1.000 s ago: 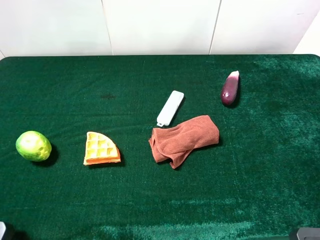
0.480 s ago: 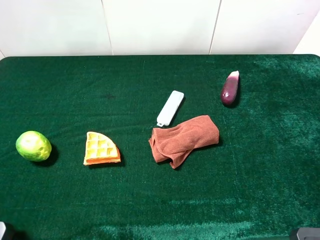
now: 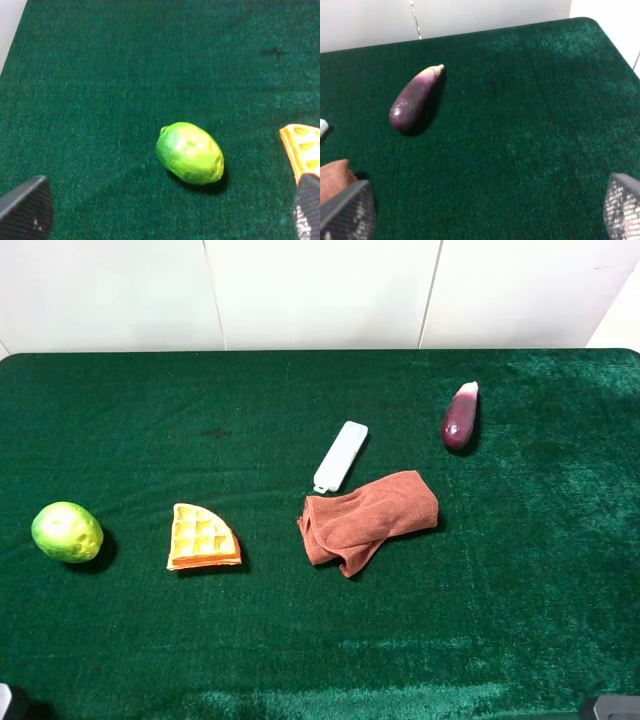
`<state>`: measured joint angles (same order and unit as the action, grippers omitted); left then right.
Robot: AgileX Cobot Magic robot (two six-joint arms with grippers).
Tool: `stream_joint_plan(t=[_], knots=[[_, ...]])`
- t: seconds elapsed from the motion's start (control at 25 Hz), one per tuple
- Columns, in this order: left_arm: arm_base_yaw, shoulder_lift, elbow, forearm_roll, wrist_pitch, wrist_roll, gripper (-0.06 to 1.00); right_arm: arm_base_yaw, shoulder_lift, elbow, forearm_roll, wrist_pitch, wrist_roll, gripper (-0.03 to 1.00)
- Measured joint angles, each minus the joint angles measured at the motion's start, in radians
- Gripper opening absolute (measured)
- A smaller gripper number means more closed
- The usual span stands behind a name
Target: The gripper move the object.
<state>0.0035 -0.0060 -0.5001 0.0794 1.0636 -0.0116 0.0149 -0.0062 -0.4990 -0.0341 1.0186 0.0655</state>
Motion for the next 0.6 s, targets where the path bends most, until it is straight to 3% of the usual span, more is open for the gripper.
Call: stream_joint_plan(t=[0.6], knots=[[0.0,0.0,0.0,0.0,0.0,0.0,0.97,0.0,0.0,0.0,0.0,0.0,0.0,0.7]])
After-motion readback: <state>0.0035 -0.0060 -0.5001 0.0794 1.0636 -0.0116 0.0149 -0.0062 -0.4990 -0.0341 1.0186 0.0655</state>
